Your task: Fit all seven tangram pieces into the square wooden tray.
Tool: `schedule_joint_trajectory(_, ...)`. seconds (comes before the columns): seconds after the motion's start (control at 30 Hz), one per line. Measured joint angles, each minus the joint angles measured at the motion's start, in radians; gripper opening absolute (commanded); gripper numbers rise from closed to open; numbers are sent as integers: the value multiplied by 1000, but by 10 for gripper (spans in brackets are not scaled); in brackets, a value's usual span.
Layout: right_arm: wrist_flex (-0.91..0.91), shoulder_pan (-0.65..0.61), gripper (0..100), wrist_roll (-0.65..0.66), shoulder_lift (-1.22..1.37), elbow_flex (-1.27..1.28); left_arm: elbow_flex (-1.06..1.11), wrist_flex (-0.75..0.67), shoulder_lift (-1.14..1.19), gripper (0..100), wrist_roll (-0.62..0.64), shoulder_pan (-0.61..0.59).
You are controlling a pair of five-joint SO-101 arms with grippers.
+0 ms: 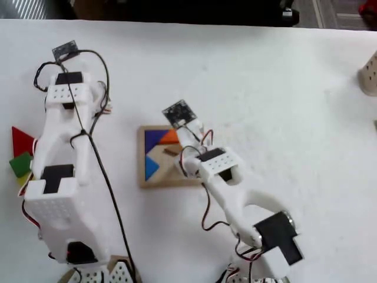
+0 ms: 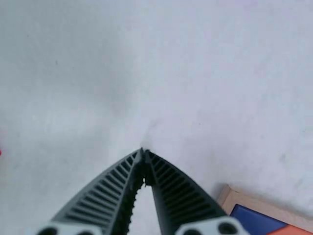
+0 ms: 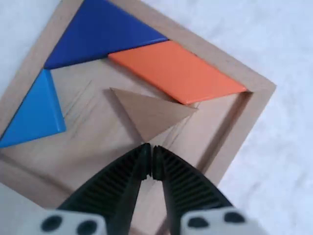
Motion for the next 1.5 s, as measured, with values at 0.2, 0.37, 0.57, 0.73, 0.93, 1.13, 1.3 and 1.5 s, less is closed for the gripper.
schedule_joint_trajectory(0.2, 0, -15, 17, -2, 28, -41, 0, 0, 0, 27, 0, -25)
schedule_joint_trajectory(0.37, 0, -34, 17, -2, 28, -41, 0, 0, 0, 27, 0, -28)
schedule_joint_trajectory(0.57, -23, -35, 17, -2, 29, -46, 0, 0, 0, 27, 0, -28)
schedule_joint_trajectory(0.73, -38, -38, 17, -2, 29, -48, 0, 0, 0, 27, 0, -28)
schedule_joint_trajectory(0.93, -25, -38, 17, -2, 29, -48, 0, 0, 0, 27, 0, -28)
schedule_joint_trajectory(1.13, 41, -3, 17, -2, 2, -49, 0, 0, 0, 27, 0, -29)
schedule_joint_trajectory(1.3, 75, 87, 17, -2, -51, -49, 0, 41, 0, 27, 0, -37)
schedule_joint_trajectory(1.5, 75, 146, 17, -2, -52, -49, 0, 130, -61, 27, 0, -101)
